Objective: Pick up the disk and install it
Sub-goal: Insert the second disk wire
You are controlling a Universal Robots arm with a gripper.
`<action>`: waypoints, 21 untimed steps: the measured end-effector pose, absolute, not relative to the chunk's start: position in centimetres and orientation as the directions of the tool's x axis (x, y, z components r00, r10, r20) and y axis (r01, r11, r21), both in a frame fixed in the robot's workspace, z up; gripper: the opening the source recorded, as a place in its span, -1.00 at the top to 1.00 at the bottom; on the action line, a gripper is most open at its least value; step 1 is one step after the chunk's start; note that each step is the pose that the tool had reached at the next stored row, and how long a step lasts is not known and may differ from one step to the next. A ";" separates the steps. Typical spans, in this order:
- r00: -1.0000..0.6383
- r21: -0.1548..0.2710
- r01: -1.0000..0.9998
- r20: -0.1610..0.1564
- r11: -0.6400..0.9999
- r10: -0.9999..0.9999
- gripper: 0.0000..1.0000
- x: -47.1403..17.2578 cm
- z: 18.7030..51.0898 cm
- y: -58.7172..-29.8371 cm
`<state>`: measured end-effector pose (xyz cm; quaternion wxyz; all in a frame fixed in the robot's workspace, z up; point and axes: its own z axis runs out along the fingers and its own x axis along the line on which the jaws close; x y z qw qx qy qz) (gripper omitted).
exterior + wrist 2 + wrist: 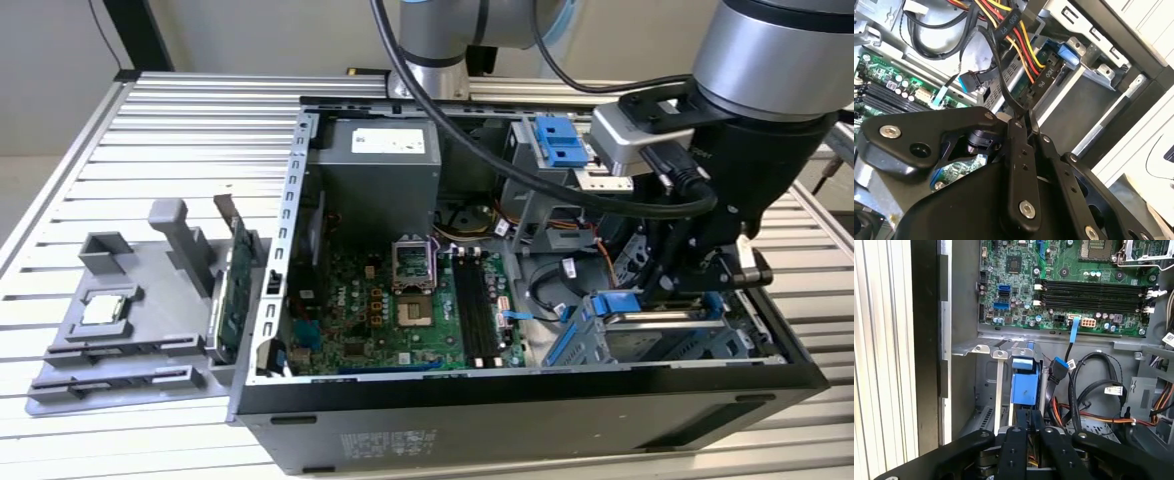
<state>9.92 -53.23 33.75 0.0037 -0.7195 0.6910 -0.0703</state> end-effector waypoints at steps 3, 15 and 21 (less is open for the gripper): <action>0.036 -0.103 -0.994 0.096 -0.046 -0.995 1.00 10.0 33.7 -53.2; 0.036 -0.103 -0.994 0.096 -0.045 -0.995 1.00 10.1 33.6 -53.2; 0.036 -0.103 -0.994 0.095 -0.045 -0.995 1.00 10.1 33.4 -53.2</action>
